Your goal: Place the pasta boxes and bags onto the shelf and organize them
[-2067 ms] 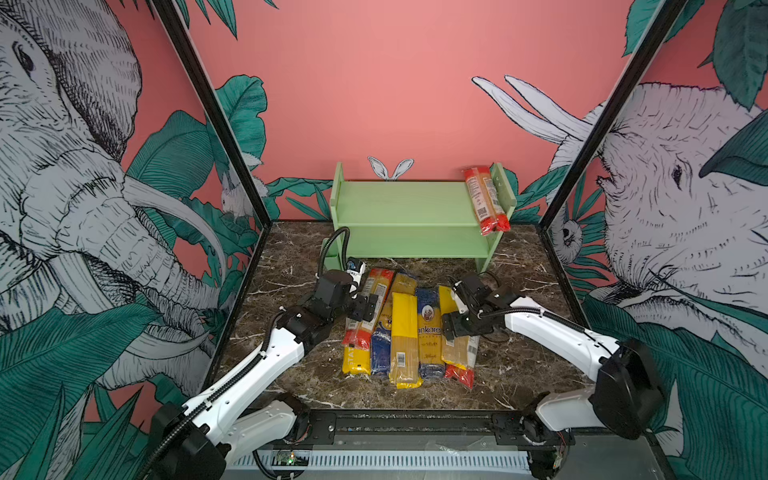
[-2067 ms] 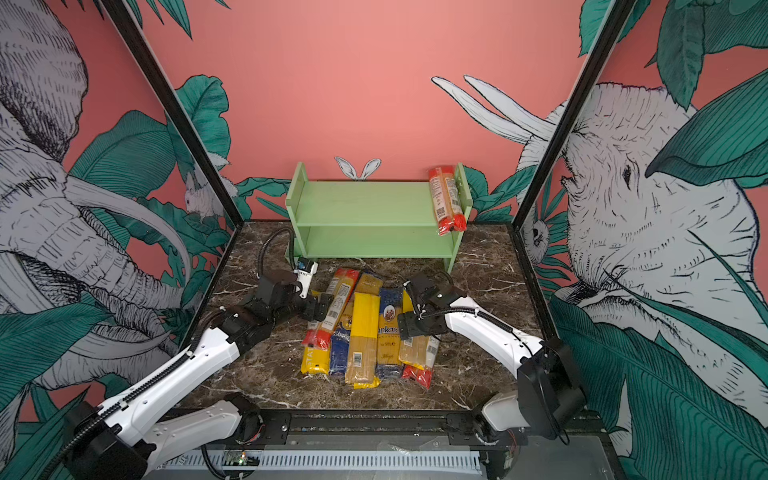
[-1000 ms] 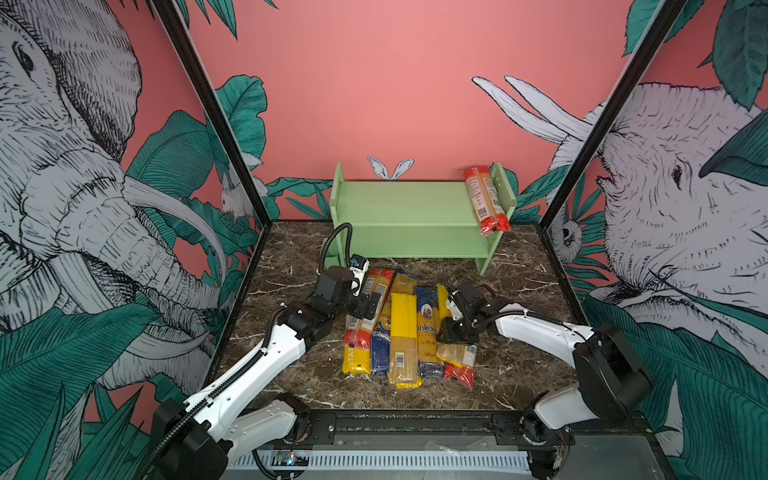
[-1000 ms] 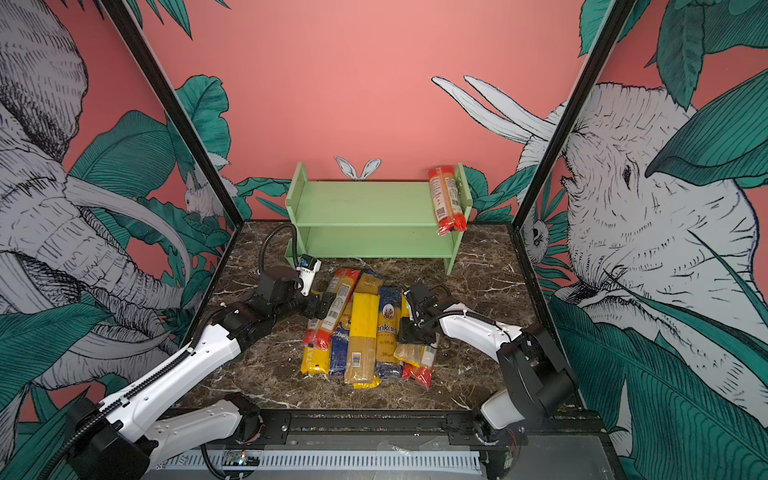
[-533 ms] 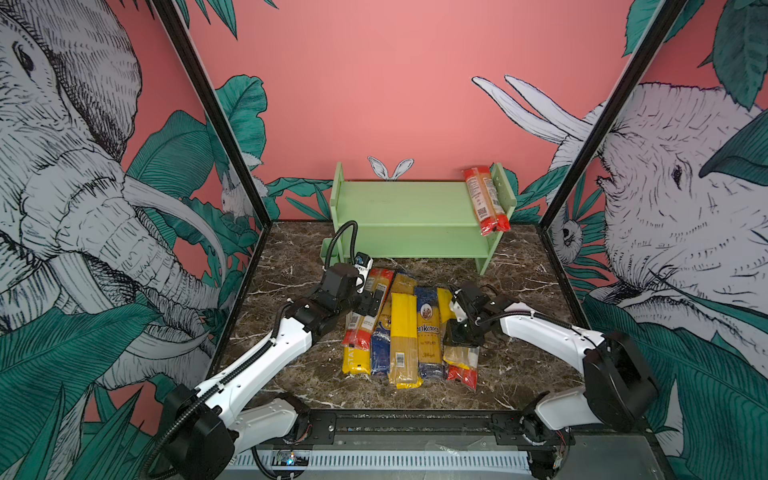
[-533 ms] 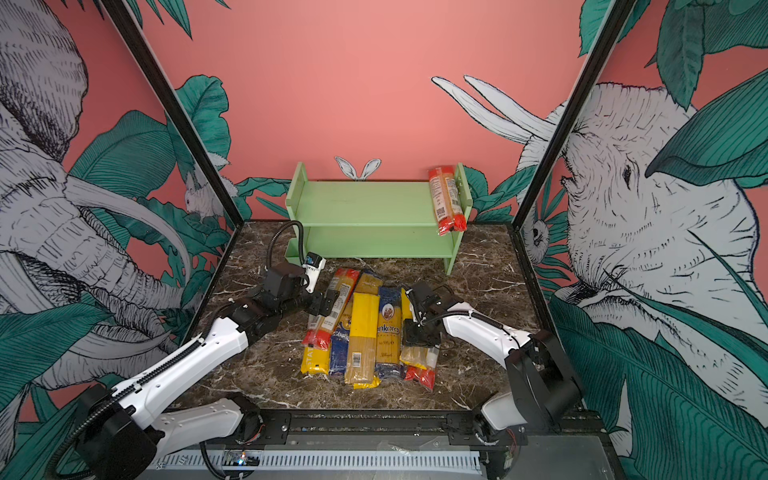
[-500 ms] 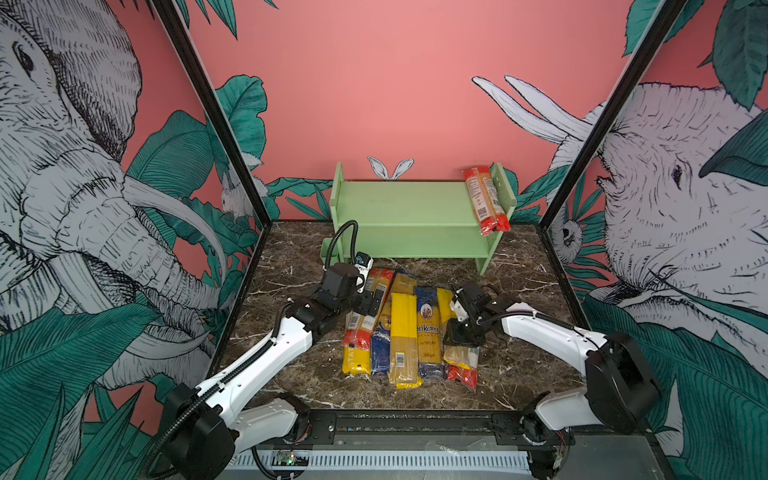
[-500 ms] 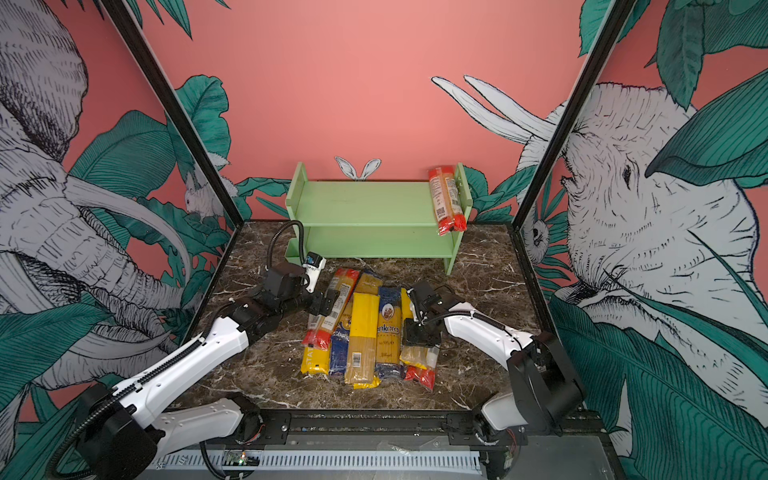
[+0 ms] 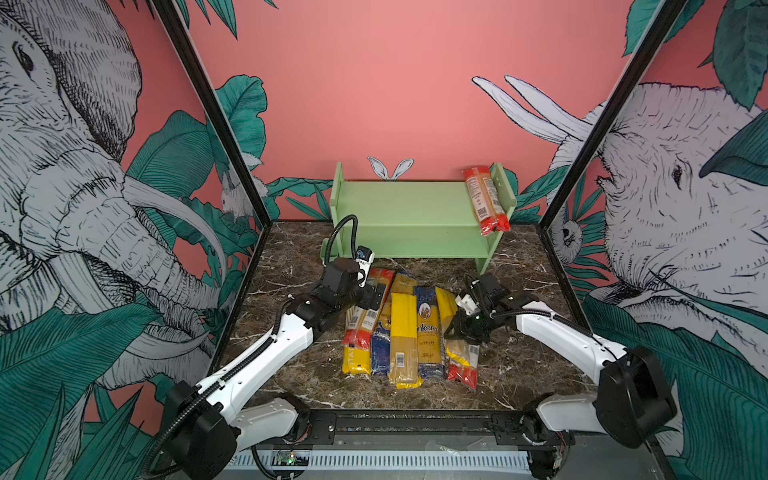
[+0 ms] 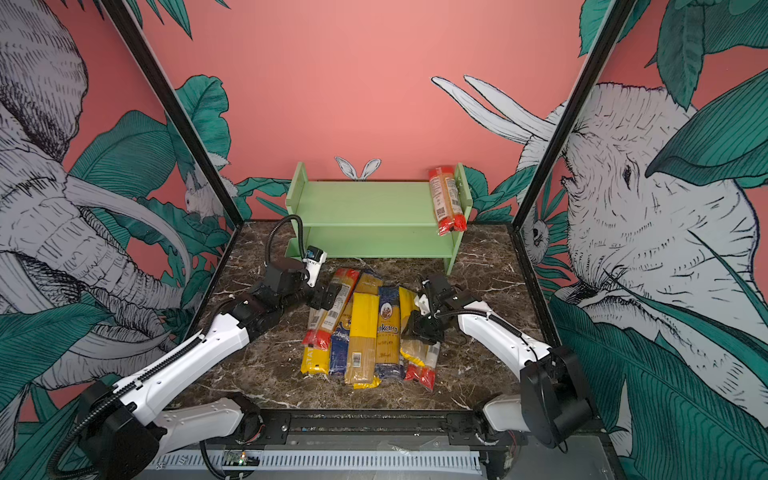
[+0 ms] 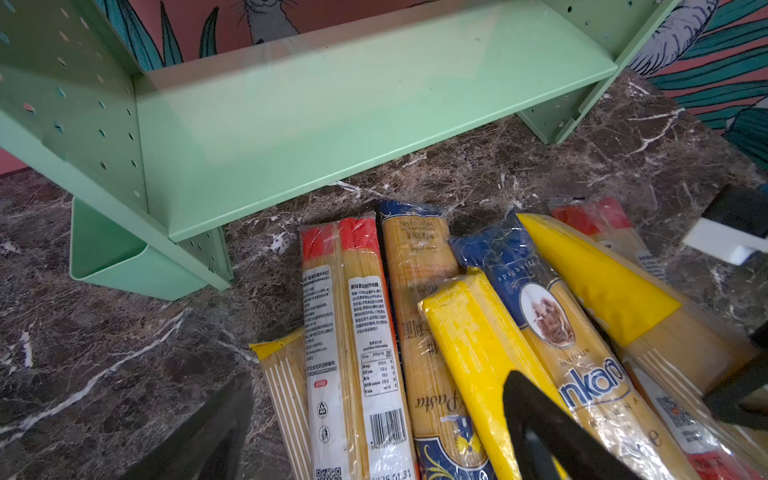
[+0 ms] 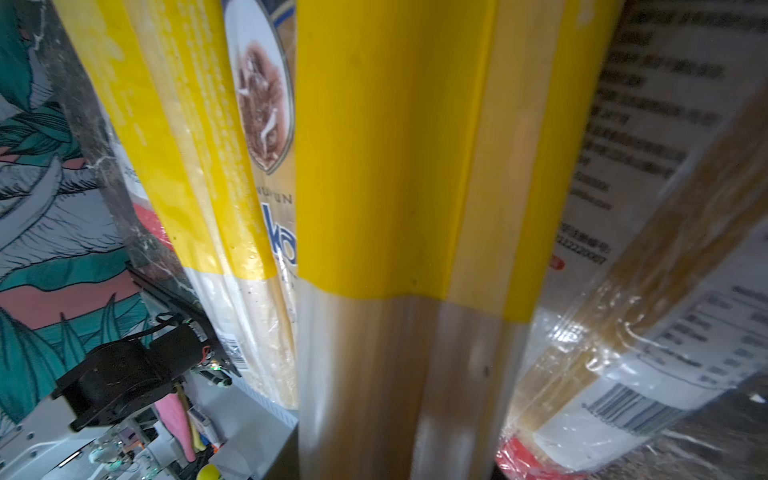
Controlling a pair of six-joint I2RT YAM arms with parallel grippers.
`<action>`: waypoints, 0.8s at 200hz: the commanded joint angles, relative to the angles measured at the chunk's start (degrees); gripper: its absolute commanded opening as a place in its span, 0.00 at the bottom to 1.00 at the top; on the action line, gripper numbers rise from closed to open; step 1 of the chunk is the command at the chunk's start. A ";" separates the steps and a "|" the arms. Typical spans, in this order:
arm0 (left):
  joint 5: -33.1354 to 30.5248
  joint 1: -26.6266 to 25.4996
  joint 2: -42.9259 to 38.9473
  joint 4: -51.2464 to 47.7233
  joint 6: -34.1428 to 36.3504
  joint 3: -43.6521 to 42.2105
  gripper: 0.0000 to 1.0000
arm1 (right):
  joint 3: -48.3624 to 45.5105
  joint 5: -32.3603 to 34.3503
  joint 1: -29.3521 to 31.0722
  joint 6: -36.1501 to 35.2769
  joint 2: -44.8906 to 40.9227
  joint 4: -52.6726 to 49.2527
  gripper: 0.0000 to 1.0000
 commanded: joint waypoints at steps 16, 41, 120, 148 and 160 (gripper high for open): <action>-1.16 -0.28 -1.13 -0.07 0.57 1.52 0.94 | 5.14 -10.23 0.12 -2.61 -2.99 7.68 0.00; -1.60 -0.28 -1.37 -0.33 0.57 1.51 0.94 | 6.20 -11.88 0.01 -2.57 -3.75 7.46 0.00; -2.27 -0.24 -1.02 -0.66 0.65 2.49 0.94 | 10.37 -15.79 -0.17 -1.70 -5.73 6.49 0.00; -3.04 -0.28 -1.45 -1.00 1.01 2.33 0.94 | 12.53 -17.48 -0.17 -1.01 -7.67 6.20 0.00; -3.32 -0.33 -1.66 -1.17 1.13 2.31 0.94 | 13.85 -18.15 -0.17 -0.76 -8.13 5.59 0.00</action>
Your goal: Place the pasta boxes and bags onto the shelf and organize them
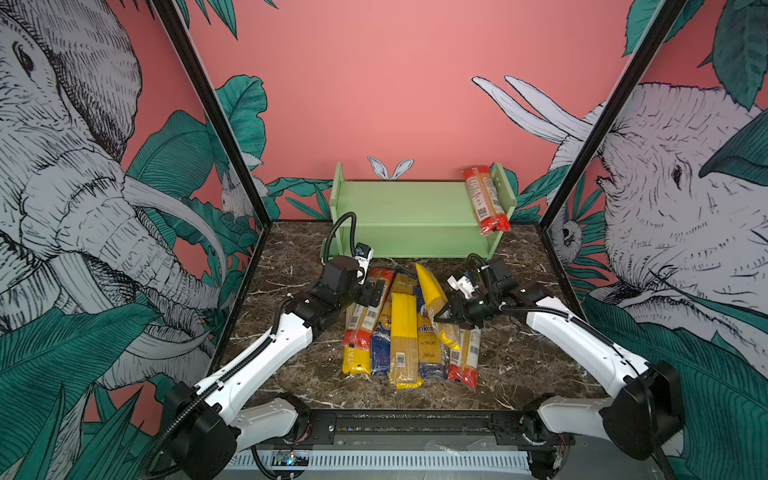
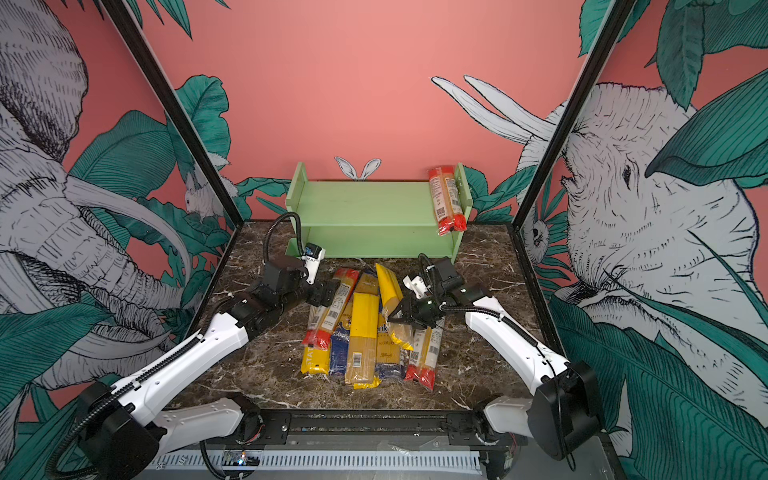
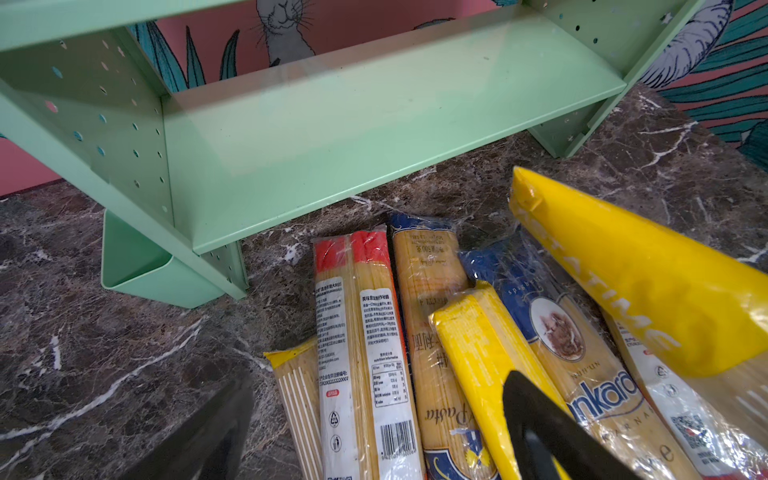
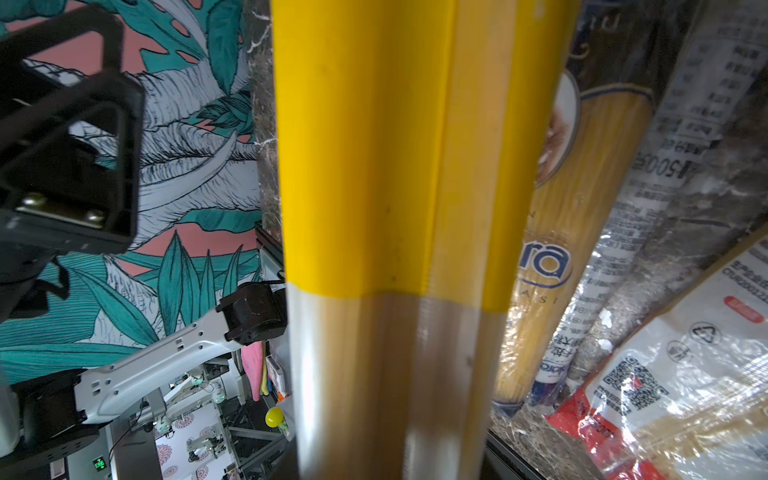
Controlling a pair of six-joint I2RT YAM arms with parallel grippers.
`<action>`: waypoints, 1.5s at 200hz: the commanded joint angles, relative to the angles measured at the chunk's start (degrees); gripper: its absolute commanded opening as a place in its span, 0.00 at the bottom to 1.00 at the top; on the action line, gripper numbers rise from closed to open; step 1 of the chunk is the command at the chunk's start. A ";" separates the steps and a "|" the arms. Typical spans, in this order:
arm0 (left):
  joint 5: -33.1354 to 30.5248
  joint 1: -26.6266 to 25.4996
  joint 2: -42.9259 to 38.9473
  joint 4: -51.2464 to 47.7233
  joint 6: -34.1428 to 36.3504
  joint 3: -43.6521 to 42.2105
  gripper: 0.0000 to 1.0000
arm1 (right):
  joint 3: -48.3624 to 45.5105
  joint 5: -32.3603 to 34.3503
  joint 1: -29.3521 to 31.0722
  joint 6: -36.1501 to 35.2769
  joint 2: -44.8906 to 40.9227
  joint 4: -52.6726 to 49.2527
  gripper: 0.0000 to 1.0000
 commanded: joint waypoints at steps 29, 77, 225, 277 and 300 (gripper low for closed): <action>-1.82 -0.28 -2.11 -1.51 0.85 1.24 0.94 | 9.51 -6.00 -0.04 -1.22 -4.35 3.15 0.00; -2.50 -0.28 -2.12 -1.51 1.34 1.94 0.94 | 21.59 -5.60 -0.73 -3.09 -1.74 0.19 0.00; -2.30 -0.28 -0.13 2.43 4.19 3.18 0.94 | 71.38 11.64 -9.07 -30.55 27.61 -19.74 0.00; -0.73 -0.28 2.87 1.14 6.64 6.69 0.94 | 99.90 20.47 -11.03 -31.33 46.15 -25.59 0.00; -1.02 -0.28 3.26 1.25 7.61 6.93 0.94 | 95.12 24.20 -11.00 -28.64 46.04 -22.42 0.00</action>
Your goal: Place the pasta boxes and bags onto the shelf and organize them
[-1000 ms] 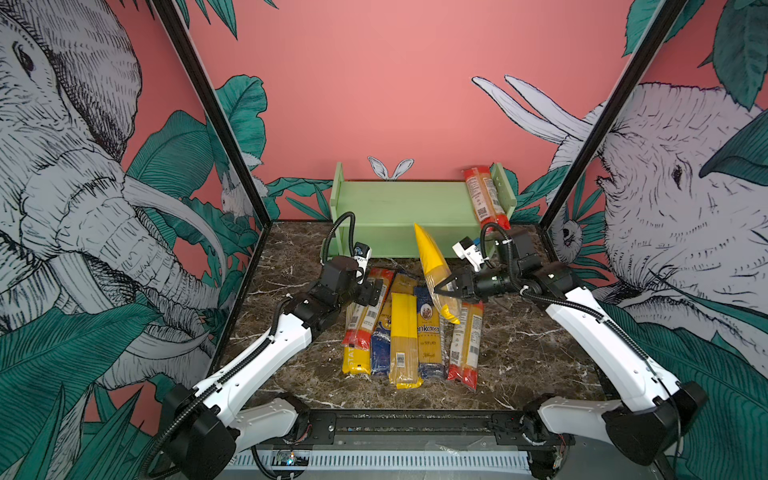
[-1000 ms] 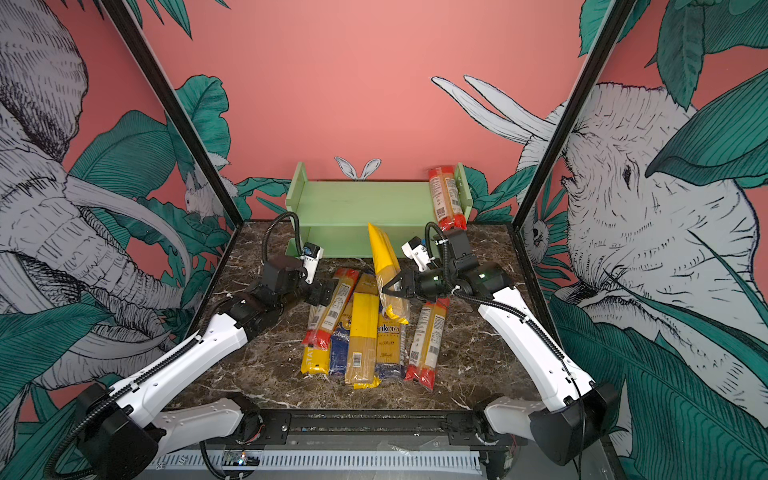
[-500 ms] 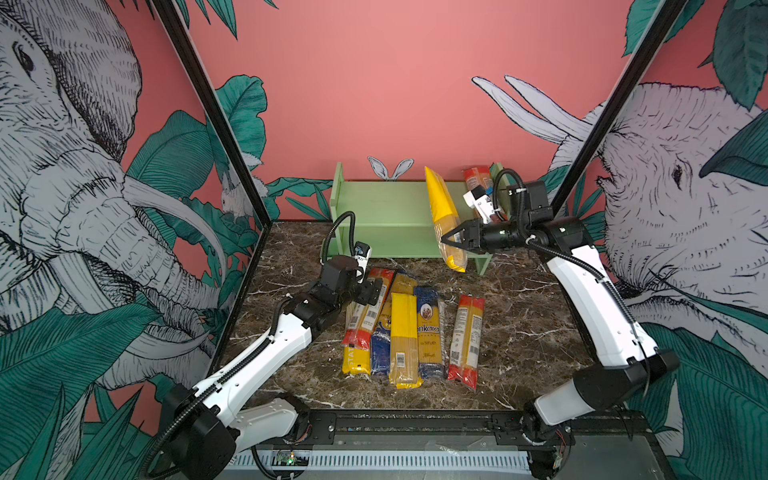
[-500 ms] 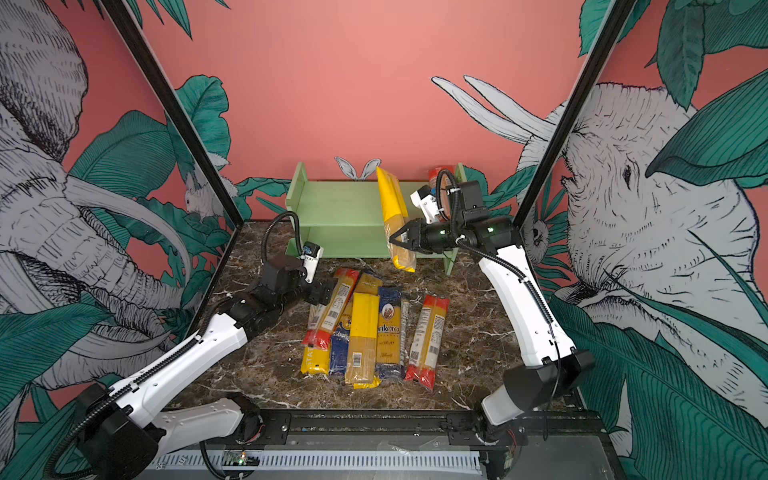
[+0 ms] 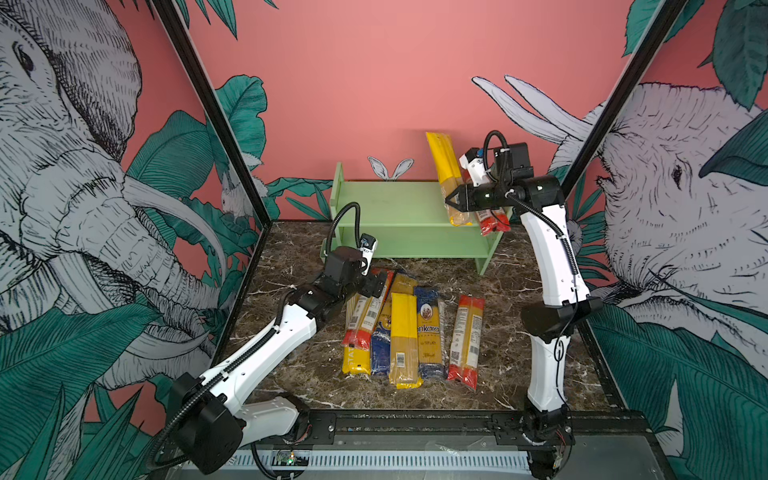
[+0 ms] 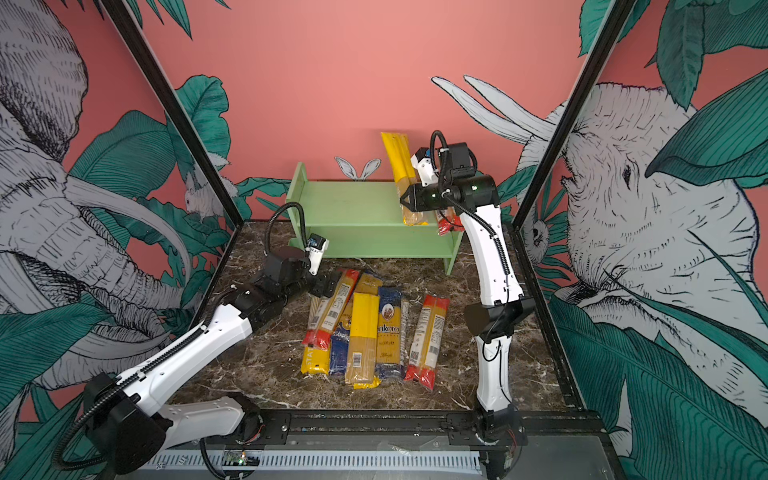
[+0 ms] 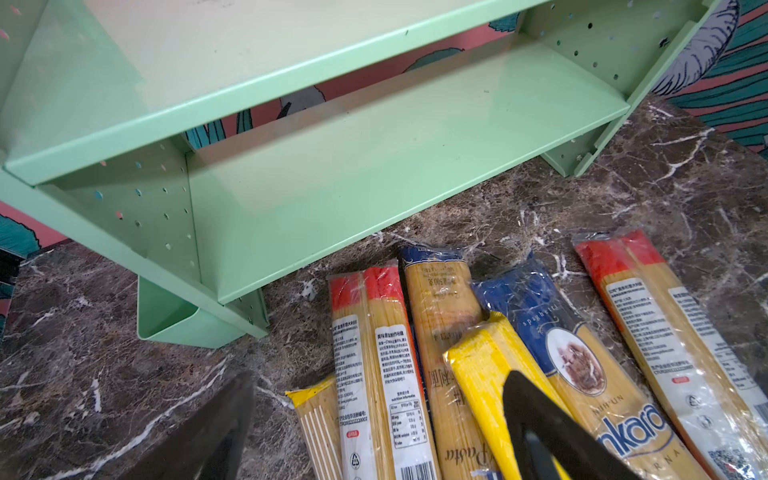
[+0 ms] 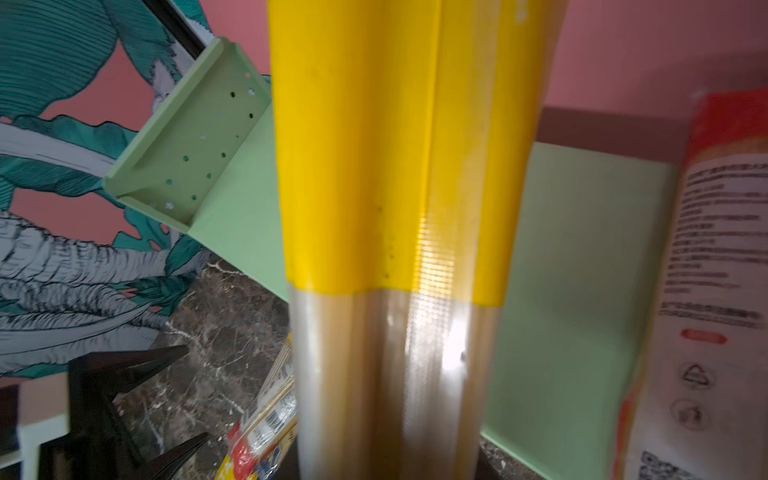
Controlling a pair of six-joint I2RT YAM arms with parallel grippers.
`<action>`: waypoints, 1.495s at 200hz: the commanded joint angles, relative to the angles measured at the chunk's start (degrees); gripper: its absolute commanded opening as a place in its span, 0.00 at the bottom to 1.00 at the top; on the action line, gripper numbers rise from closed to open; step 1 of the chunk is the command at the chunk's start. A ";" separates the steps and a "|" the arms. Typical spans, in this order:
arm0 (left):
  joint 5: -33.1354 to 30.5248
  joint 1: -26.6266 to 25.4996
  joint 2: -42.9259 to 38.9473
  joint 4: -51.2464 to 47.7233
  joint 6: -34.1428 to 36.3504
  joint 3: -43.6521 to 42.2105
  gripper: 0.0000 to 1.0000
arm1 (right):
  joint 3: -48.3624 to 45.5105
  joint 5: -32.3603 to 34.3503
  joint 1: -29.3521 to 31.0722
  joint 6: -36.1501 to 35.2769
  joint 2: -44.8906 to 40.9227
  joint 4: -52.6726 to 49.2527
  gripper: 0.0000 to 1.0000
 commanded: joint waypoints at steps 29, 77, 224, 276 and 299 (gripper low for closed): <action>0.36 -0.26 0.62 0.15 3.12 2.23 0.94 | -5.05 11.67 0.06 2.63 -2.39 7.60 0.00; 1.57 -0.26 3.46 1.15 3.21 3.44 0.94 | -2.55 19.42 0.73 2.88 -0.39 4.89 0.00; -1.31 -0.15 2.74 -1.71 0.24 3.68 0.96 | -4.08 21.31 1.88 3.54 -1.97 7.01 0.81; -1.49 0.84 -1.10 -2.46 -5.69 -0.21 0.98 | -7.09 23.13 3.71 2.19 -6.99 5.41 0.84; -1.56 0.97 -1.91 -4.17 -7.72 -1.48 0.99 | -9.36 23.94 4.98 1.91 -10.52 3.77 0.85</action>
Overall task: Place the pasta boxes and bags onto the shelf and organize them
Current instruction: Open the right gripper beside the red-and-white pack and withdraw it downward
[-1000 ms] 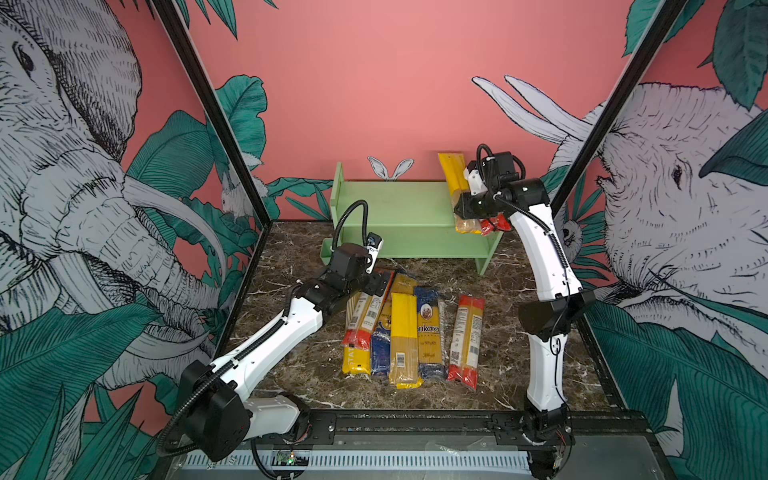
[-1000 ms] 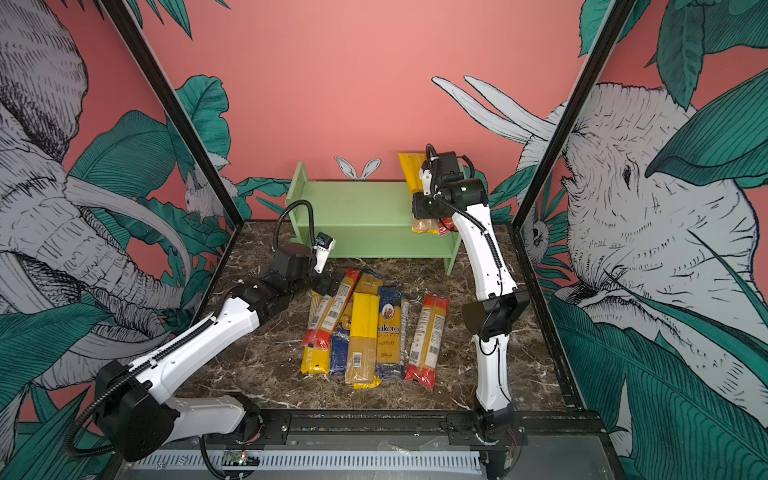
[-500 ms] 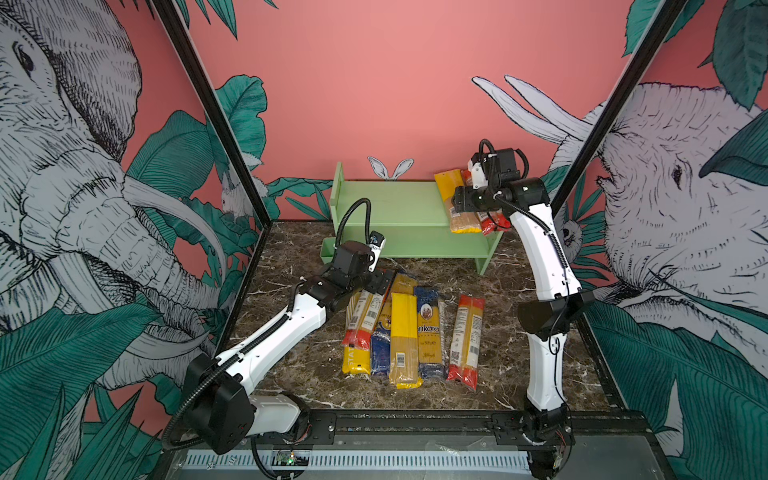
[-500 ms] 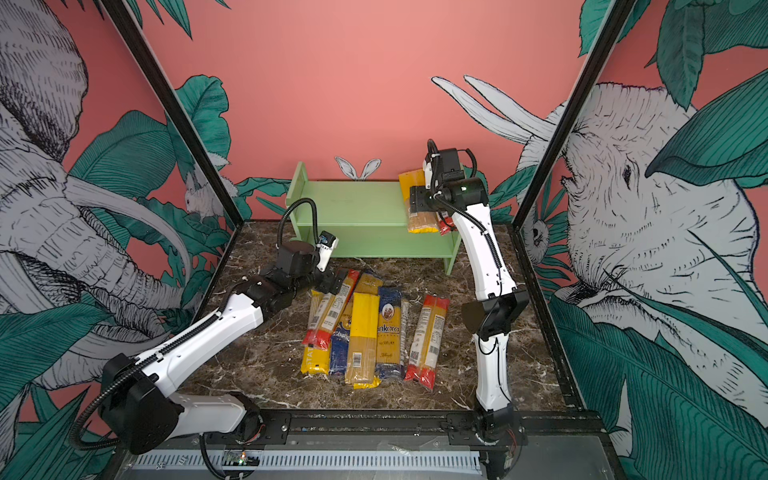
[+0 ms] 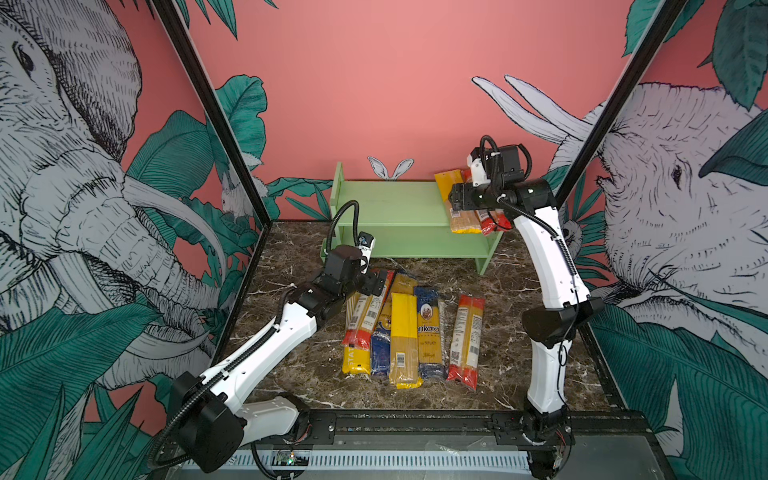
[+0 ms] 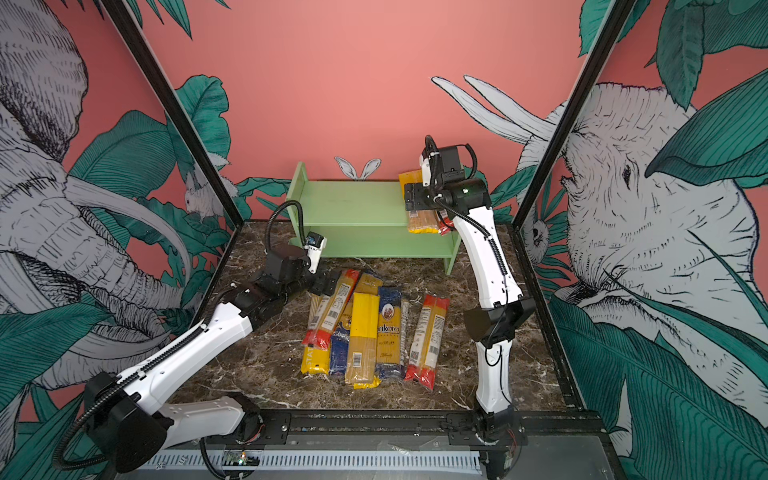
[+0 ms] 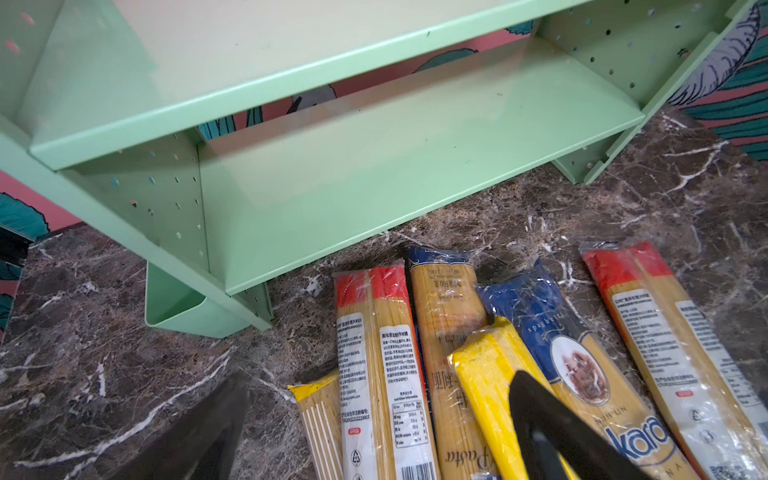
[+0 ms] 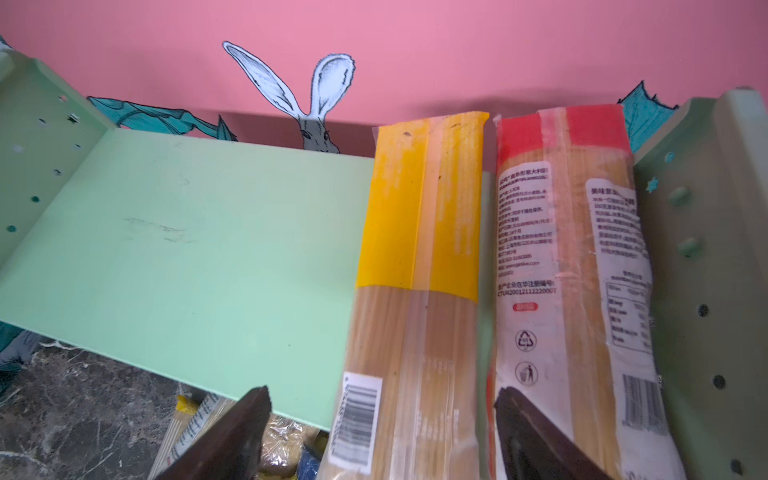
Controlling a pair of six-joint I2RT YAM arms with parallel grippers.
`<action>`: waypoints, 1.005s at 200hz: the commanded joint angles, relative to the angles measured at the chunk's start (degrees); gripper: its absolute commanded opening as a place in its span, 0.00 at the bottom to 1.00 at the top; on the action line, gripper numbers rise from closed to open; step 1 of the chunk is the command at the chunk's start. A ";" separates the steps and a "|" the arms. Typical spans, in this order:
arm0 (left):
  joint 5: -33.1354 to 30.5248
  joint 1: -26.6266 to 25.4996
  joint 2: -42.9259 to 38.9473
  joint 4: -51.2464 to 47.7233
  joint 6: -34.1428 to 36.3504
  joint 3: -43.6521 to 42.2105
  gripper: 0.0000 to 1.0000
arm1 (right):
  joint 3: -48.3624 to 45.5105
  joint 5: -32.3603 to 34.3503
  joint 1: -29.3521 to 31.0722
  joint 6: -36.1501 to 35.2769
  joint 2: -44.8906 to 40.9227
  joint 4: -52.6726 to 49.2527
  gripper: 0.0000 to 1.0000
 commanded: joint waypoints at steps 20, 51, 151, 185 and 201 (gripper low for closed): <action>0.50 0.38 -3.51 -3.41 -4.25 -4.47 0.98 | -5.03 2.49 3.07 -1.11 -9.08 -3.07 0.86; 0.11 0.25 -8.18 -4.70 -6.63 -10.03 0.98 | -14.67 4.45 7.16 -1.44 -16.07 -4.86 0.87; 2.66 -0.57 -5.73 -6.11 -11.75 -18.08 0.97 | -44.12 -3.84 10.47 7.39 -32.58 0.11 0.99; 4.48 -0.58 -2.37 -5.06 -11.77 -19.00 0.98 | -49.37 -5.91 11.39 8.90 -36.02 0.50 0.99; 5.33 -0.65 -0.64 -4.24 -12.16 -19.61 0.98 | -52.40 -6.88 11.64 9.52 -37.93 1.01 0.99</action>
